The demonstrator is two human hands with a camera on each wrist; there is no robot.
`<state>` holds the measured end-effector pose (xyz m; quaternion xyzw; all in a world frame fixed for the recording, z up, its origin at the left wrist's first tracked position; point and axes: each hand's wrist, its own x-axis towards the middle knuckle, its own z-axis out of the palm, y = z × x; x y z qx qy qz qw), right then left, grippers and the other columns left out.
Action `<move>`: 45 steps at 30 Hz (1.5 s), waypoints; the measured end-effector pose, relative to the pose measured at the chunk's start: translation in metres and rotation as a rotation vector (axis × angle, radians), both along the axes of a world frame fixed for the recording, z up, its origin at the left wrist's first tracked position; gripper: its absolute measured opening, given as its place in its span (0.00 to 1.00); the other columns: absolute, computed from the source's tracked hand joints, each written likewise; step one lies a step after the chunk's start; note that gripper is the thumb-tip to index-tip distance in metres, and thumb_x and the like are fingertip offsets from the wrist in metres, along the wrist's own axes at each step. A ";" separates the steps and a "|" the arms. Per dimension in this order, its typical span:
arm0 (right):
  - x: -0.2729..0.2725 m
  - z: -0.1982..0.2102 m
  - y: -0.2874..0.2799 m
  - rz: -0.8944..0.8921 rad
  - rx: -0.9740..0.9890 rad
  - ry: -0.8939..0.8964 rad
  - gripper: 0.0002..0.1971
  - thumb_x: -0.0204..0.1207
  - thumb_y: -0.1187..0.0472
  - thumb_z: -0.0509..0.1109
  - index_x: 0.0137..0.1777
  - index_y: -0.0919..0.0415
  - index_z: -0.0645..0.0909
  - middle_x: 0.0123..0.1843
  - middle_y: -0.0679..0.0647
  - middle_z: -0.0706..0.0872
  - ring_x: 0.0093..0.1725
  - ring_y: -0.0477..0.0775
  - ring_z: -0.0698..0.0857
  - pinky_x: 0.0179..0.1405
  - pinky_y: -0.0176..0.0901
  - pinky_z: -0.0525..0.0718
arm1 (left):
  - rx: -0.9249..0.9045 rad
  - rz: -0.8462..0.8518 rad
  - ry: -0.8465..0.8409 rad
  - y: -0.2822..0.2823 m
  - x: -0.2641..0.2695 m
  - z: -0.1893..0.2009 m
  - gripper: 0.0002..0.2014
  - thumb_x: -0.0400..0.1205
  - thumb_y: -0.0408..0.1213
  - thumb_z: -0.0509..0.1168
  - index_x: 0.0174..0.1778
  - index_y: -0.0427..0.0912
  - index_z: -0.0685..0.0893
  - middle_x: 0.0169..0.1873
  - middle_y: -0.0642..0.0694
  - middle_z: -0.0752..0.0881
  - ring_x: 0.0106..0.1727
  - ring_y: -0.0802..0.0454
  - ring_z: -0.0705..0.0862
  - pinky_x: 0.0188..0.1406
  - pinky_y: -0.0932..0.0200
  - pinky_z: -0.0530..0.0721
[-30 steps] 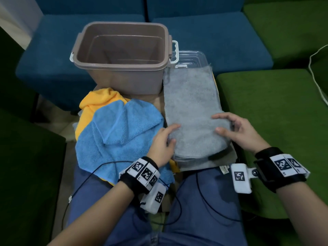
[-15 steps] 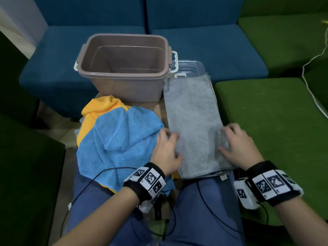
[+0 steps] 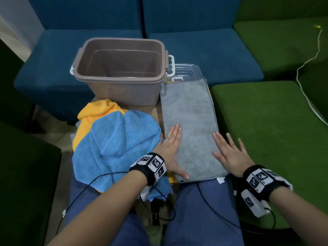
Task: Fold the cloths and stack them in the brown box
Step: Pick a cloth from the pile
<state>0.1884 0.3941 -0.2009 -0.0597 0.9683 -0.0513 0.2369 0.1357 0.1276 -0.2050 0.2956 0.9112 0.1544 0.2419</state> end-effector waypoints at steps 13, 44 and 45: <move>-0.044 0.002 -0.032 0.060 -0.056 0.014 0.34 0.80 0.32 0.36 0.81 0.36 0.27 0.81 0.34 0.27 0.84 0.50 0.32 0.80 0.63 0.32 | -0.057 0.006 0.037 0.002 0.005 0.005 0.82 0.49 0.76 0.74 0.80 0.42 0.23 0.77 0.51 0.18 0.79 0.53 0.22 0.75 0.46 0.36; -0.087 0.078 0.011 -0.296 -0.172 0.278 0.42 0.82 0.52 0.65 0.87 0.47 0.40 0.88 0.50 0.44 0.87 0.57 0.43 0.81 0.67 0.44 | -0.094 0.295 -0.027 0.007 -0.096 0.007 0.57 0.74 0.66 0.66 0.83 0.53 0.29 0.80 0.50 0.23 0.84 0.38 0.36 0.79 0.31 0.46; -0.089 0.090 0.004 -0.268 -0.209 0.321 0.41 0.82 0.52 0.65 0.87 0.47 0.42 0.88 0.51 0.47 0.87 0.57 0.45 0.82 0.67 0.46 | -0.095 0.301 -0.030 0.007 -0.095 0.008 0.57 0.74 0.66 0.67 0.83 0.53 0.29 0.80 0.50 0.23 0.84 0.38 0.36 0.79 0.31 0.46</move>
